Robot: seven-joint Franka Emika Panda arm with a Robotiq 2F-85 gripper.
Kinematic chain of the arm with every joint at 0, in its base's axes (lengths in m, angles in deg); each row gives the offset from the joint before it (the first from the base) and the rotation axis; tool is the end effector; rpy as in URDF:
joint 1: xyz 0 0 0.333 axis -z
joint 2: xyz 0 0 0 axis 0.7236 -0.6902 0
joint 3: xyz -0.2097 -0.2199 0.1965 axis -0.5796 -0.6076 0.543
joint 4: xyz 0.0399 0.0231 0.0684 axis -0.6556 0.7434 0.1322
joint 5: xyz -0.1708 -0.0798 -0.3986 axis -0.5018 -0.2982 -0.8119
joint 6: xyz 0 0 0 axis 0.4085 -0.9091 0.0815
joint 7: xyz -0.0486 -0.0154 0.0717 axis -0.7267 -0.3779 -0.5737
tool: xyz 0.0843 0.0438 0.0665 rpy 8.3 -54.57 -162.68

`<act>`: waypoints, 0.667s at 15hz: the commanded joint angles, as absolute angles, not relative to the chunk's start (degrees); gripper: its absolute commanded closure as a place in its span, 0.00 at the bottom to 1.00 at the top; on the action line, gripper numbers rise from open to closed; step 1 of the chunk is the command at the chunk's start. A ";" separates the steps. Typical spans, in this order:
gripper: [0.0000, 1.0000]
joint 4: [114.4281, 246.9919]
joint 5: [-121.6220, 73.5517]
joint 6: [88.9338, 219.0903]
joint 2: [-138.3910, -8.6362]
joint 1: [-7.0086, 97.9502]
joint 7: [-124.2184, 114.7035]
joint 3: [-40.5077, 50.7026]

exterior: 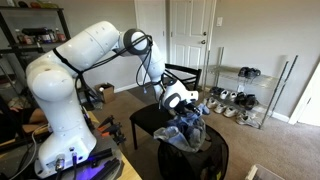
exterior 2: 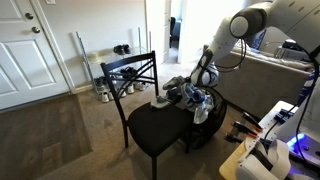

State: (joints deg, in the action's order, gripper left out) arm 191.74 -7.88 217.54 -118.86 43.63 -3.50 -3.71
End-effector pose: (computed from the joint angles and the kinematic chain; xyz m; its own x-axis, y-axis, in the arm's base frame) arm 0.6783 -0.1341 0.0022 0.7847 -0.2104 0.5831 -0.3240 -0.9411 0.0965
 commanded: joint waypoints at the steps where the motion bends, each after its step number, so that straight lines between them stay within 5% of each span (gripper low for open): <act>1: 0.95 206.08 1.36 216.78 -114.43 31.21 -4.38 -15.29; 10: 0.95 219.31 -0.63 191.14 -117.71 4.28 -10.84 -35.63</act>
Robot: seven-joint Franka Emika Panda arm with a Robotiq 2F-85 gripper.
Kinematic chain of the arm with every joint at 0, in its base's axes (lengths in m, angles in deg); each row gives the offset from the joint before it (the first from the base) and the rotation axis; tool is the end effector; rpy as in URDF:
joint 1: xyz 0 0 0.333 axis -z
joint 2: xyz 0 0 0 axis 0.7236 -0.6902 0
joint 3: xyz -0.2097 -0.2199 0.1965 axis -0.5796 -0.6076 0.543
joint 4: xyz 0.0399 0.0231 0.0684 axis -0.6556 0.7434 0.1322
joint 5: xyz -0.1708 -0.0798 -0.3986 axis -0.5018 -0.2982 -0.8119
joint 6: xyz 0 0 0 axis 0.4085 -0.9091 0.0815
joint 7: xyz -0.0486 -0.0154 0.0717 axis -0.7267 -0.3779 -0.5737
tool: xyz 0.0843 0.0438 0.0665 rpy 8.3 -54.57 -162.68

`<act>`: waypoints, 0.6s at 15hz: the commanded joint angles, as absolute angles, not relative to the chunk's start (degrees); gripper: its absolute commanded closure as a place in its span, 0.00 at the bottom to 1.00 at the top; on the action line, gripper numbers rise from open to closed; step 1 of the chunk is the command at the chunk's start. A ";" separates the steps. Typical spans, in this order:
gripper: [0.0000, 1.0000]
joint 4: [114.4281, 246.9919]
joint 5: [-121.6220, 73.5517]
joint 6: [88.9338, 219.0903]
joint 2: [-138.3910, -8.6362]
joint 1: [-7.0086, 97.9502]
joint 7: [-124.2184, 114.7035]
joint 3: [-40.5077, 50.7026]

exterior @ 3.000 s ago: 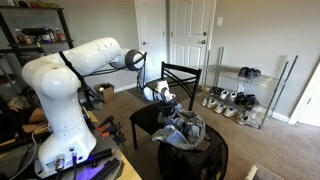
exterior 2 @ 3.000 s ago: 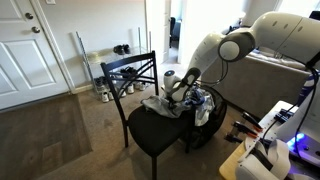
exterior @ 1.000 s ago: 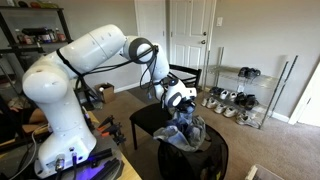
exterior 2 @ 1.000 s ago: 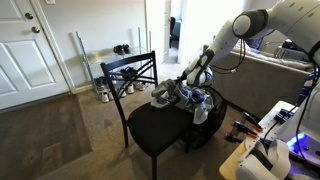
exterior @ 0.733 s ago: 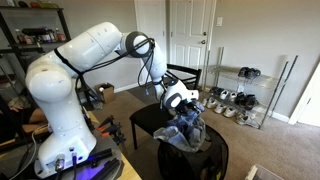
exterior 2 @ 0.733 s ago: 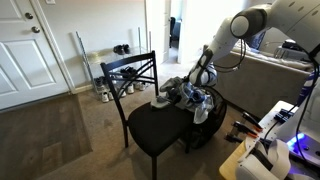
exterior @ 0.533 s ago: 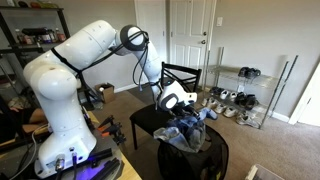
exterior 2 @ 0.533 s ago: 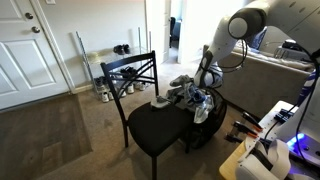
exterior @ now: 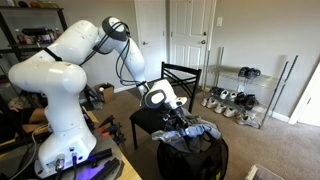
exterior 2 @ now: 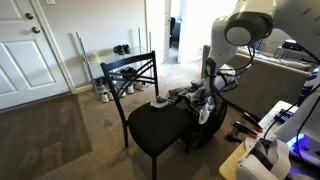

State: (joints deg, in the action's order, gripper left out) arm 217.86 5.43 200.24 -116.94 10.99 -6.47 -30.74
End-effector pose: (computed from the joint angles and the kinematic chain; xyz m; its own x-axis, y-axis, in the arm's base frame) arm 0.5211 -0.1452 0.0204 0.9211 -0.2693 0.2812 -0.3784 -0.7892 0.4837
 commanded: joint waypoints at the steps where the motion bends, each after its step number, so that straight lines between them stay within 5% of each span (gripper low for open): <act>1: 0.95 217.39 -3.93 187.54 -118.35 3.30 -11.93 -35.54; 9: 0.95 195.90 -24.44 173.64 -120.38 14.46 -10.22 -19.18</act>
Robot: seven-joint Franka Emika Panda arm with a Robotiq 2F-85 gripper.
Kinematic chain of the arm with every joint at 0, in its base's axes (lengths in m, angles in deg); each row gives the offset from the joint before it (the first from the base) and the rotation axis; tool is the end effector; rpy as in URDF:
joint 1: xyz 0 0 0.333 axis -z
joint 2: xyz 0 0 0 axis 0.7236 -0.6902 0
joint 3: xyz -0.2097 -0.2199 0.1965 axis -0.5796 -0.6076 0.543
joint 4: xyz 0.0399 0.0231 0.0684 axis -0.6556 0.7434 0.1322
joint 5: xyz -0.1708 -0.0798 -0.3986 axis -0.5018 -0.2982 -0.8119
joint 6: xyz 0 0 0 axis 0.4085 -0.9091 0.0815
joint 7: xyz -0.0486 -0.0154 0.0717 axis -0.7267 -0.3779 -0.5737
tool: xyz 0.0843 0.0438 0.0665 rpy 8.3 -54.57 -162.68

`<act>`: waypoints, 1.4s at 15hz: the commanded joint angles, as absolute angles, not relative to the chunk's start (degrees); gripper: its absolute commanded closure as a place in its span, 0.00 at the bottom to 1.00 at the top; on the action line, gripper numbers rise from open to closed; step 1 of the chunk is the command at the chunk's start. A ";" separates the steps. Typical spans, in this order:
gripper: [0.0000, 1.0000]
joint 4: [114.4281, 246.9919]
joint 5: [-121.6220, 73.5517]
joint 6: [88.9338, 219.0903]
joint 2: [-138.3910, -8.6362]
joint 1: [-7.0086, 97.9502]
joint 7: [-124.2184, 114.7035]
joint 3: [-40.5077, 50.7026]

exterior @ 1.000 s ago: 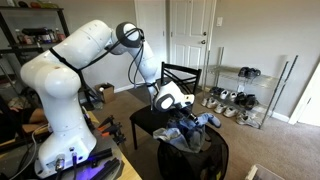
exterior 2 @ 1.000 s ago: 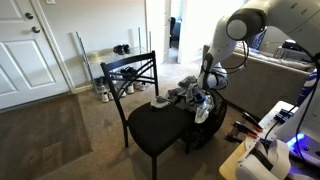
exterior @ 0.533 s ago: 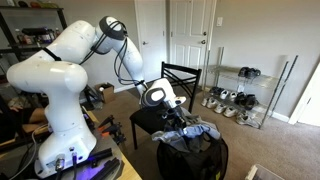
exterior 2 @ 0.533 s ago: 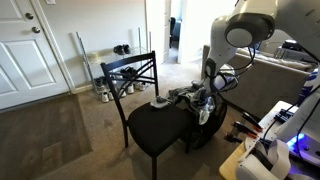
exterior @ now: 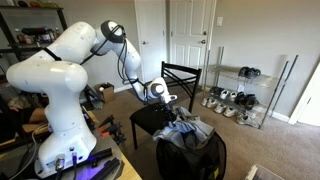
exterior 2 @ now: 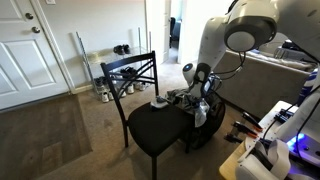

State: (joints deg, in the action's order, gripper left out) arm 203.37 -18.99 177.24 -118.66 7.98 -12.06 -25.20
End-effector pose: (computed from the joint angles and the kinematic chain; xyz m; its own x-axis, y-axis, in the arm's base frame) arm 0.5864 -0.0059 -0.0327 0.9958 0.0218 -0.0893 0.0652 -0.8518 0.5198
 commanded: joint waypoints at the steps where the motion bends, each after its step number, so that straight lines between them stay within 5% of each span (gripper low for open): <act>1: 0.95 193.10 -26.27 172.18 -121.13 17.15 -9.65 -16.63; 3: 0.95 188.28 -29.16 169.00 -122.69 22.09 -9.13 -12.40; 4: 0.69 186.24 -30.09 166.97 -123.44 24.30 -9.39 -10.75; 5: 0.67 184.40 -30.62 164.92 -124.25 25.74 -10.43 -9.89; 6: 0.86 188.45 -32.25 167.30 -121.67 23.77 -13.45 -11.15; 9: 0.68 185.13 -32.55 165.23 -123.09 26.90 -13.07 -9.50; 12: 0.67 184.92 -32.56 165.12 -123.21 26.78 -13.07 -9.38; 13: 0.42 186.30 -32.82 166.27 -122.30 26.12 -13.66 -9.98; 21: 0.00 196.90 -37.95 172.66 -114.06 21.04 -22.69 -15.43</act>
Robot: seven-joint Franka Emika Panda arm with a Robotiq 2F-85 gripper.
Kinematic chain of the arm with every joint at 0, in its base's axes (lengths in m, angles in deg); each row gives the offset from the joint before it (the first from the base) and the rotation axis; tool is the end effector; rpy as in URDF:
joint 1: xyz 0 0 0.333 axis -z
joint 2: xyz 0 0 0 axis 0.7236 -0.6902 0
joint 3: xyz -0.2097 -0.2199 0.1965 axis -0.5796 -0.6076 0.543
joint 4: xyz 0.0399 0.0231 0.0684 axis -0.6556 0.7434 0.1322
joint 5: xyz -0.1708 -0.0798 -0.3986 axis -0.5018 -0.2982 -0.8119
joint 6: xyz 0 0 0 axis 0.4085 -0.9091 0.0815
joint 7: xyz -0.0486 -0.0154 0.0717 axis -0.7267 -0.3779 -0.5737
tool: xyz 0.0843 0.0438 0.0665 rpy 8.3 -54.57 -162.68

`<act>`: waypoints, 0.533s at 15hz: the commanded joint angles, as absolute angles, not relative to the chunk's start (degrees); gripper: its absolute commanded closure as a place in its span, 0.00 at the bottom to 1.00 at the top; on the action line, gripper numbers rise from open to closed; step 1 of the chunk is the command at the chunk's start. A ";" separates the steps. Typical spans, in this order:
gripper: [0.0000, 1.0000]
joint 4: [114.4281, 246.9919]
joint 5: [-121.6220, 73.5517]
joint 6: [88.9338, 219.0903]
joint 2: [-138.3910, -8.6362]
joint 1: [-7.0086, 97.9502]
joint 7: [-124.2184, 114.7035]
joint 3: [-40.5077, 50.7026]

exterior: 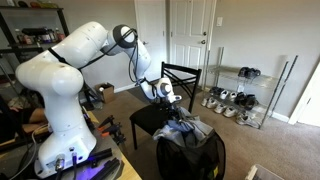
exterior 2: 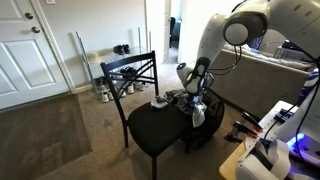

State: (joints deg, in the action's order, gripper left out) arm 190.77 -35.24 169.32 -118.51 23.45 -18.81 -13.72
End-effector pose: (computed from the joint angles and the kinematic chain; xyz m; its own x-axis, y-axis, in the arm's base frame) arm 0.6414 -0.0054 -0.0494 0.9905 0.0337 -0.1331 0.0928 -0.8788 0.4680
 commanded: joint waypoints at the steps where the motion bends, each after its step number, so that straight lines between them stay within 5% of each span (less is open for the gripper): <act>1: 0.00 197.78 -38.24 173.38 -113.51 20.36 -23.55 -16.02; 8: 0.00 204.48 -38.86 179.91 -110.84 13.04 -29.53 -20.98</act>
